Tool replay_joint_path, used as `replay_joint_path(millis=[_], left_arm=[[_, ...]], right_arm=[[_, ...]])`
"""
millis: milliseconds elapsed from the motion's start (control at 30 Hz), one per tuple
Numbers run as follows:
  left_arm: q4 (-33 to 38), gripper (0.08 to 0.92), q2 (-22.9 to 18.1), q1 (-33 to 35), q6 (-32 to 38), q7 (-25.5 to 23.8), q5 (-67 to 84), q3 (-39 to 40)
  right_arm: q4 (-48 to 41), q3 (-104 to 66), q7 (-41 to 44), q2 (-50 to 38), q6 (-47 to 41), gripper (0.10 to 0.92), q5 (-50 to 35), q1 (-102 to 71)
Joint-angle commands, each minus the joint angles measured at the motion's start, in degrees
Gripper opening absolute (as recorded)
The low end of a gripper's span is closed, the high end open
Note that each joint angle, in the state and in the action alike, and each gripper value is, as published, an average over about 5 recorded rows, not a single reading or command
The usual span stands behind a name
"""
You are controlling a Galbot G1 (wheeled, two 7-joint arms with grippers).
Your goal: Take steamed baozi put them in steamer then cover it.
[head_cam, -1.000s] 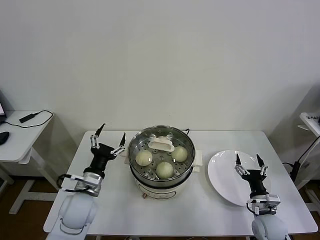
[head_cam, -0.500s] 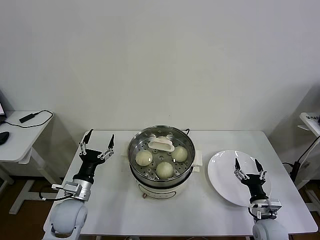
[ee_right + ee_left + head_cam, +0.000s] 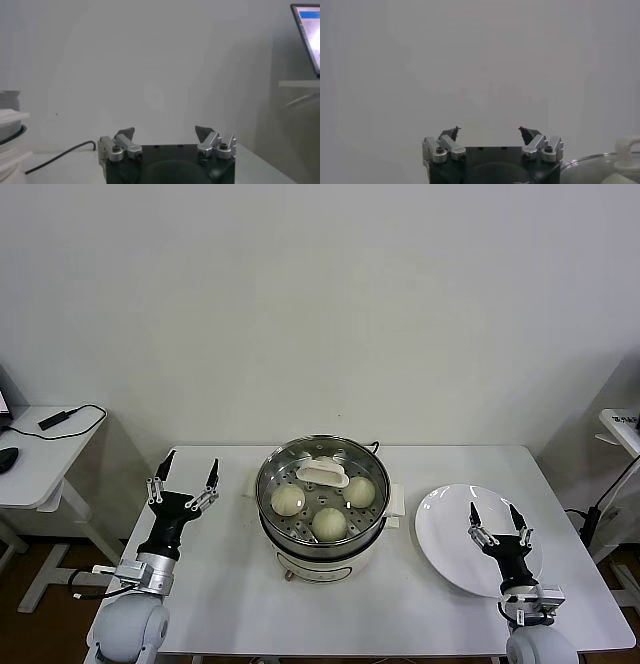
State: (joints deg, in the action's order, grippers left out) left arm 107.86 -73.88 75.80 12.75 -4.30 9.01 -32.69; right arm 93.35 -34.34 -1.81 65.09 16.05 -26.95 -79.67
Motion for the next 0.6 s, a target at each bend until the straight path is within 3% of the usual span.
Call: replay_joint_path(millis=[33, 600], left_arm=[[-0.6, 0.823, -0.2, 1.3, 1.3, -0.4, 0.5, -0.6], [-0.2, 0.823, -0.8, 3.1, 1.8, -0.6, -1.2, -0.7]], right_arm=[[0.2, -0.3, 0.2, 0.1, -0.3, 0.823, -0.3, -0.5], [0.7, -0.6, 0.2, 0.4, 0.0, 0.823, -0.4, -1.1]])
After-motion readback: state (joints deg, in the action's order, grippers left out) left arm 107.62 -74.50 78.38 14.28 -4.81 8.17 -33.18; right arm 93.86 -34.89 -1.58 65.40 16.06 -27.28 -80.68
